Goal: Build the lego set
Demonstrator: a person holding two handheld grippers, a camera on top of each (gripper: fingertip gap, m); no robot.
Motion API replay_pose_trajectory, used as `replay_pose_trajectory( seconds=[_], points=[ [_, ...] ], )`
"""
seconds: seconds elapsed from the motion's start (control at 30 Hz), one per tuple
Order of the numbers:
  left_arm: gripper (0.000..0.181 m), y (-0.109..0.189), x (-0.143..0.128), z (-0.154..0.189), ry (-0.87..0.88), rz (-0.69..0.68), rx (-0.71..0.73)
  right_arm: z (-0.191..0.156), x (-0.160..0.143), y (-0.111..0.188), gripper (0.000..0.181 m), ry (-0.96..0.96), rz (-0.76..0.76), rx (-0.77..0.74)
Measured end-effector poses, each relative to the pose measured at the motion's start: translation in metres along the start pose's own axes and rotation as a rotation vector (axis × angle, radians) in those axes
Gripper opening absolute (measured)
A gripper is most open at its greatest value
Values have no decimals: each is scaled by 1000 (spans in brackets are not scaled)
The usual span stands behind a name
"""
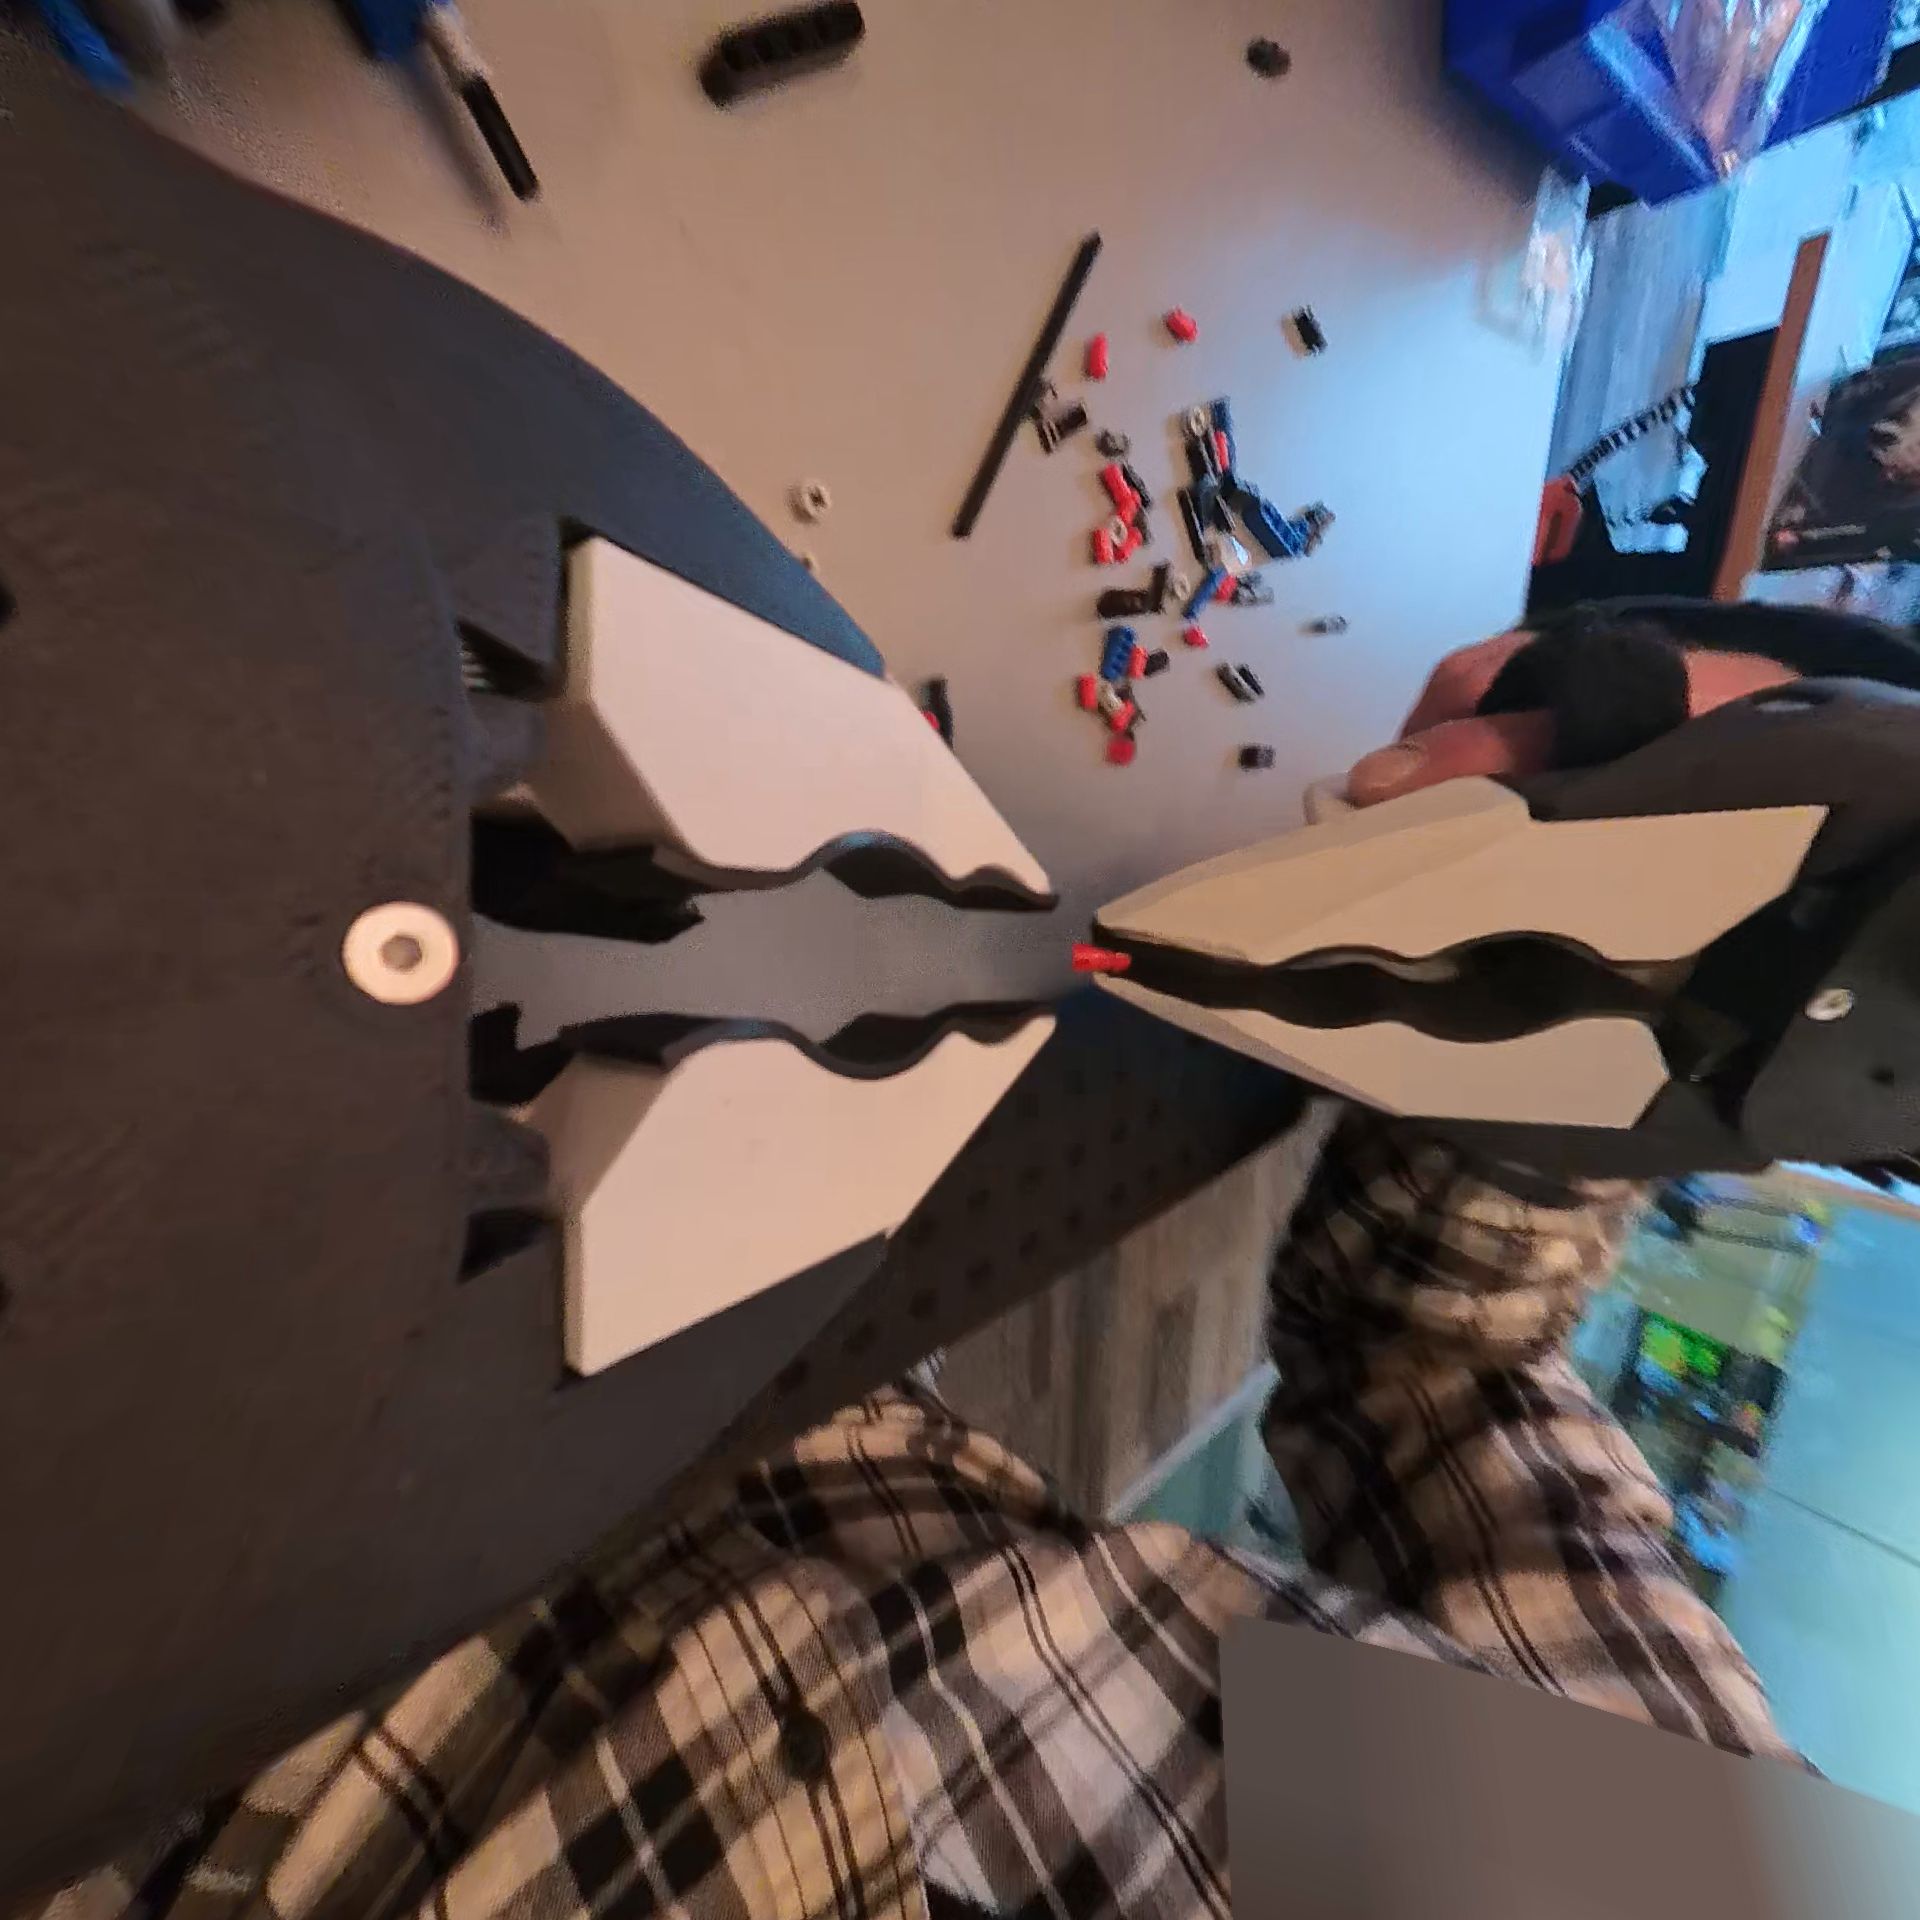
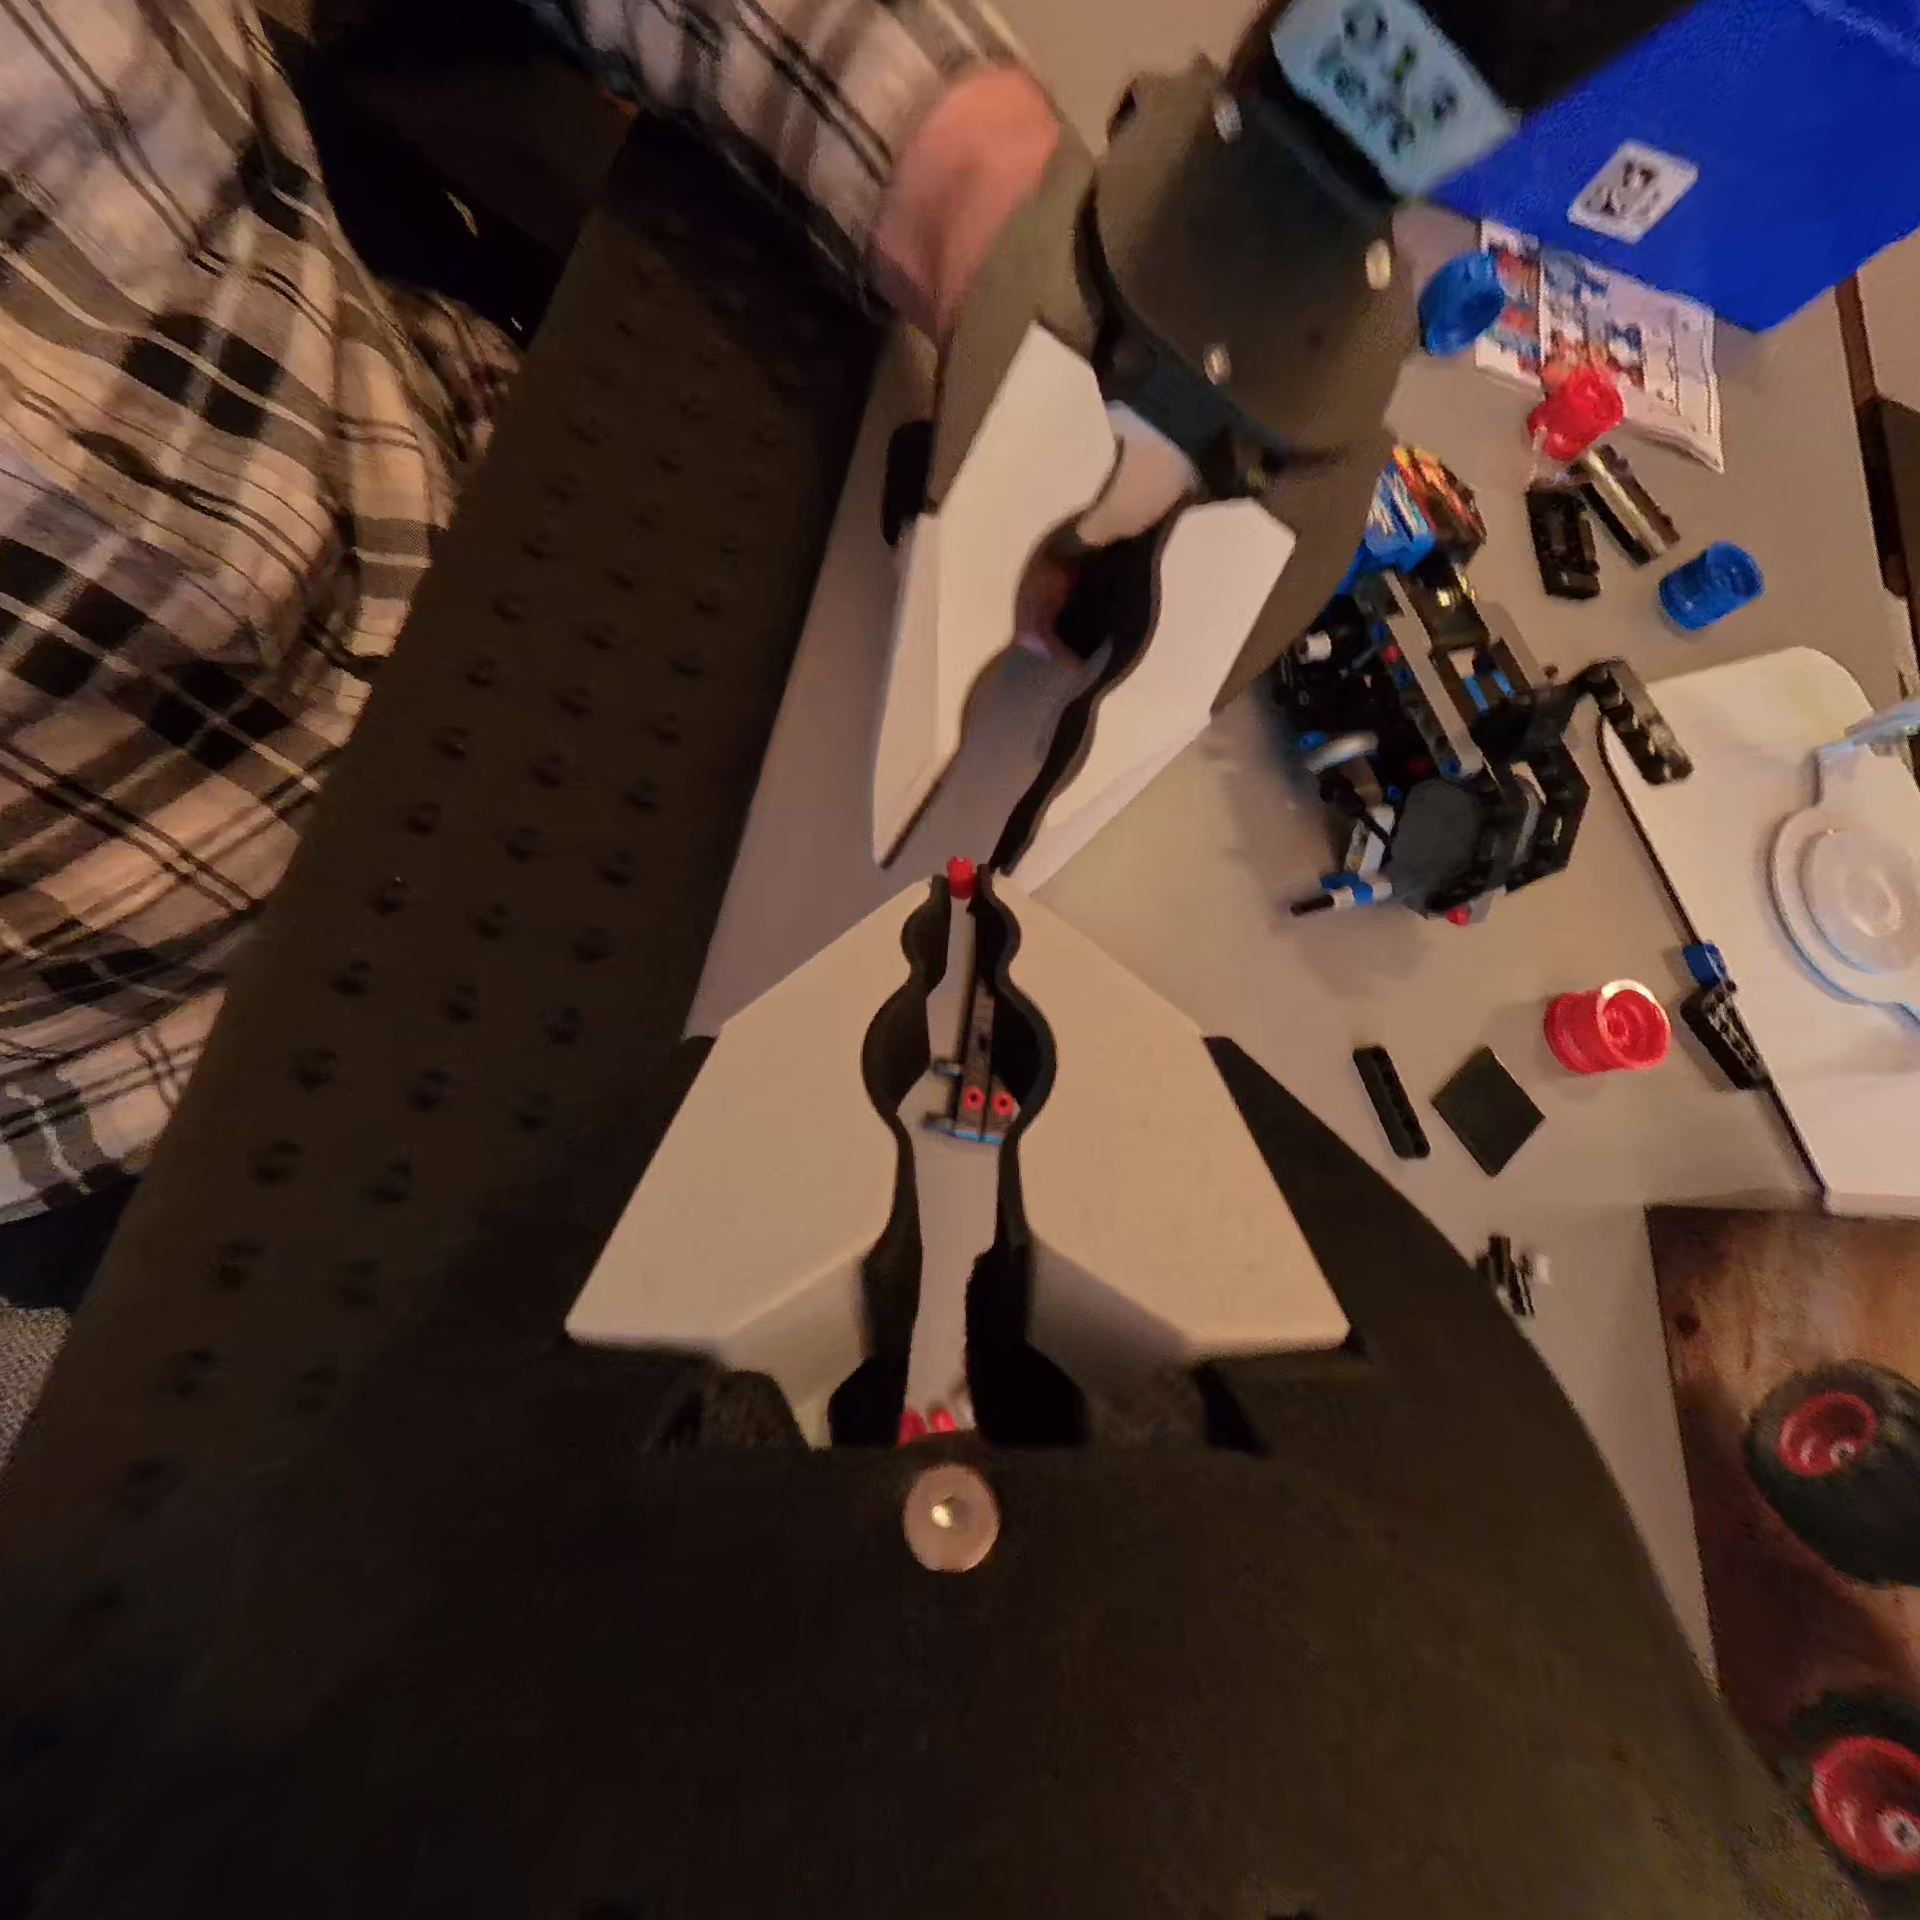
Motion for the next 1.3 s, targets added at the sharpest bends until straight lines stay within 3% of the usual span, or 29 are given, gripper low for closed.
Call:
replay_pose_trajectory(
  seconds=[0.2,0.37,0.73,1.3],
  points=[
    [26,-3,-22,-10,-134,-367,210,12,-19,-23,2,38,-251,-114],
    [19,-9,-39,-14,-105,-487,209,19,-28,-38,2,60,-377,-130],
    [14,-14,-42,-14,-106,-511,194,23,-33,-55,2,126,-552,-121],
    [14,-14,-43,-14,-92,-506,189,27,-26,-60,1,166,-655,-14]
  ],
)
Point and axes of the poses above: each gripper's, where its closed fingertips meet, y back along the fingers, x out of its top, z = x × y across the jaws, the point moved 9 cm from there along y, back along the fingers, and after that the axes turned 14 degrees about -y, right-handed, at the moved point
